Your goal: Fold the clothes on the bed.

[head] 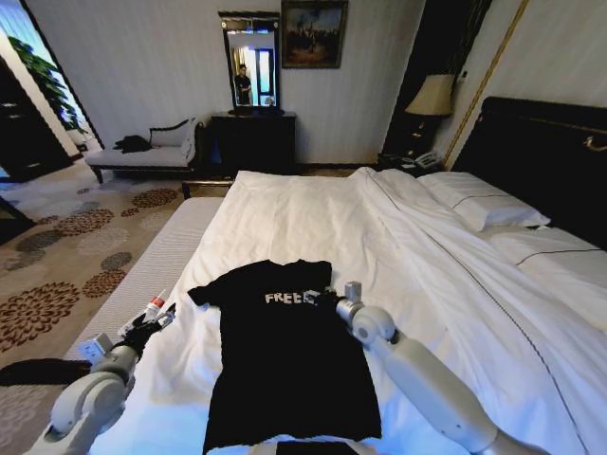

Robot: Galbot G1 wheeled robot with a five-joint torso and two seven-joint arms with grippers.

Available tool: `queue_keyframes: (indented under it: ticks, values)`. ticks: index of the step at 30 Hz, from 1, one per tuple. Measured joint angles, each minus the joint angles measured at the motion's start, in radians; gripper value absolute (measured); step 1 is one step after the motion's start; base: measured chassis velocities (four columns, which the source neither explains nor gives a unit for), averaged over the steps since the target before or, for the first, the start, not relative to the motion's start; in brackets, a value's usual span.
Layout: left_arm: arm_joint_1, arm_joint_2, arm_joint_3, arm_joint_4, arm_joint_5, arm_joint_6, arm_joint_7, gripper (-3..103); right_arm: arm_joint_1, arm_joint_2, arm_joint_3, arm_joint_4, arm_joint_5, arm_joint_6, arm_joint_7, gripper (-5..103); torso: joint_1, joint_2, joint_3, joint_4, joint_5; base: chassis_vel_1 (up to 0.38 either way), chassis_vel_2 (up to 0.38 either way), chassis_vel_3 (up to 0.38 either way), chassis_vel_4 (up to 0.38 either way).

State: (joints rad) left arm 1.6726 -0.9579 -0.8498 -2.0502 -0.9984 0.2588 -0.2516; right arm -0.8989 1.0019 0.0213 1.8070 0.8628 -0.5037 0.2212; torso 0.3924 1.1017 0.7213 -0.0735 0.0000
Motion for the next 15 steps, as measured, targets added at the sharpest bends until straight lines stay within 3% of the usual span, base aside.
queue_keyframes:
  ticks: [2, 11, 15]
  values:
    - [0.0, 0.001, -0.001, 0.0, 0.0, 0.0, 0.0, 100, 0.0, 0.007, -0.008, -0.024, -0.022, 0.016, -0.004, 99, 0.0, 0.0, 0.0, -0.0001, 0.0, 0.0, 0.0, 0.0, 0.0]
    - [0.008, 0.0, -0.002, -0.017, 0.008, 0.001, -0.005, 100, 0.092, 0.109, -0.047, -0.248, -0.079, 0.124, -0.005, 100, 0.0, 0.0, 0.0, 0.0003, 0.0, 0.0, 0.0, 0.0, 0.0]
    - [-0.001, -0.005, 0.018, -0.011, 0.024, 0.001, -0.005, 100, 0.097, 0.124, -0.053, -0.268, -0.085, 0.137, -0.008, 100, 0.0, 0.0, 0.0, 0.0006, 0.0, 0.0, 0.0, 0.0, 0.0]
